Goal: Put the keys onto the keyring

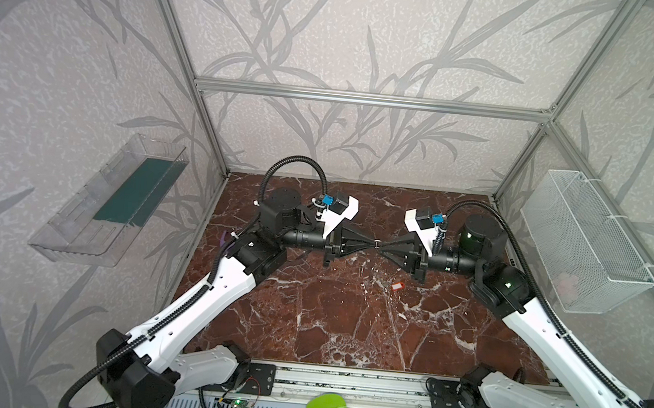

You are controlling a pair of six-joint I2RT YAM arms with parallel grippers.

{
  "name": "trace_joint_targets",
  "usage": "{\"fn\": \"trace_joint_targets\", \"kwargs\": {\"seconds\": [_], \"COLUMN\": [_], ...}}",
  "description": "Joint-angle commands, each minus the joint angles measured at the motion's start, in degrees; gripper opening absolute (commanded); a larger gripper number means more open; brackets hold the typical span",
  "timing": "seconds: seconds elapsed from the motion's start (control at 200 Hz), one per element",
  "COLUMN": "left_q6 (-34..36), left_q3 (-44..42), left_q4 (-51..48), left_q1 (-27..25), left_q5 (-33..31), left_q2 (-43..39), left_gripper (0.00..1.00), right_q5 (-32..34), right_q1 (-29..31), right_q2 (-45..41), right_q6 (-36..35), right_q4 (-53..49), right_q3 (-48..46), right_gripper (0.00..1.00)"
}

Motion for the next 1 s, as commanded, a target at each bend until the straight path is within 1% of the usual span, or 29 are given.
{"fn": "trace_joint_targets", "kwargs": {"seconds": [0.0,0.18,0.31,0.505,0.615,0.67,0.69,0.76,0.825,0.9,0.995], "left_q6": [-0.3,-0.7,-1.2,-1.5,-1.5,-1.3,-1.1,1.3,5.3,8.6,11.5], "left_q3": [-0.6,-0.8,-1.0,-1.5,-2.1,-2.5,-2.5,-1.9,-0.6,0.5,2.0], "left_q4": [2.1,2.6,3.5,4.0,3.7,3.3,2.9,-1.4,-7.9,-13.6,-19.2], "left_q1": [-0.1,0.0,0.0,0.0,-0.1,-0.1,-0.1,0.0,0.1,0.2,0.2], "left_q5": [1.2,1.4,1.5,1.2,-0.2,-2.0,-2.4,-5.6,-9.5,-13.5,-16.6], "left_q2": [-0.2,0.2,0.2,0.2,-0.3,-0.8,-1.0,-2.2,-3.7,-5.6,-6.8], "left_gripper": [0.0,0.0,0.0,0.0,0.0,0.05,0.08,0.27,0.38,0.43,0.45], "right_q5": [-1.7,-1.7,-2.1,-2.9,-2.8,-2.3,-2.0,-0.5,2.2,5.0,7.9], "right_q1": [-0.2,-0.2,-0.2,-0.2,-0.2,-0.2,-0.2,-0.2,-0.2,-0.3,-0.2], "right_q2": [0.3,0.6,1.1,1.9,2.2,2.4,2.6,3.1,3.6,4.0,5.1], "right_q6": [1.1,1.4,2.0,2.9,2.4,1.6,1.1,-1.6,-5.0,-8.6,-13.0], "right_q4": [2.7,3.2,3.6,4.0,2.7,0.9,-0.2,-5.4,-11.1,-17.2,-24.7], "right_q3": [0.8,0.9,1.1,1.4,1.9,2.6,3.0,4.6,6.2,8.1,10.7], "right_gripper": [0.15,0.14,0.11,0.0,0.0,0.0,0.0,0.0,0.0,0.0,0.0]}}
